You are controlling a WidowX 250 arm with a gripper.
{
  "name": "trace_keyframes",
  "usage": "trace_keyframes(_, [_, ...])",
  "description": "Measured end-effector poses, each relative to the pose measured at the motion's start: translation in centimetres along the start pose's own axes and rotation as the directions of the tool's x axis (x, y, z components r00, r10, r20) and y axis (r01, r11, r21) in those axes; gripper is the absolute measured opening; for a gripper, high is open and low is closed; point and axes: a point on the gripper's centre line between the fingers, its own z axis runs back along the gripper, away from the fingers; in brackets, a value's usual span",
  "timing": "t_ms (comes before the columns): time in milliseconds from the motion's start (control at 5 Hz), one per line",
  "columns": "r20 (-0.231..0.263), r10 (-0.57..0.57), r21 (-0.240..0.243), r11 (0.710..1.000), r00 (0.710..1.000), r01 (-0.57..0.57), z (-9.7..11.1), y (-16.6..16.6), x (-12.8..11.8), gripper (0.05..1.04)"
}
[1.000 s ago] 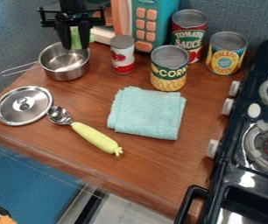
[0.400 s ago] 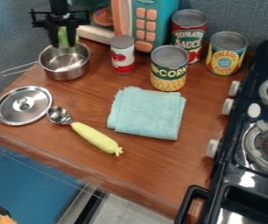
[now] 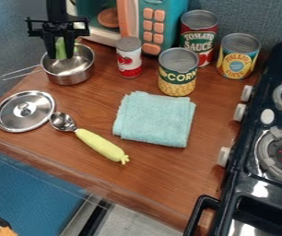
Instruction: Put the green object in the silver pot
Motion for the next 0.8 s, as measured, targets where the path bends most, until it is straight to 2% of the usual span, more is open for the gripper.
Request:
trace_keyframes(200, [-0.003, -0.014, -0.012, 1.0, 1.0, 0.014, 0.1, 0.0, -0.7, 0.466])
trace_keyframes(400, [0.002, -0.022, -0.013, 1.0, 1.0, 0.022, 0.0, 0.1, -1.4, 0.756])
trace_keyframes(600, [0.02, -0.047, -0.02, 0.999, 0.999, 0.047, 0.6, -0.5, -1.9, 0.991])
trace_keyframes(800, [0.057, -0.075, -0.036, 0.996, 0.996, 0.077, 2.0, -1.5, -2.7, 1.001])
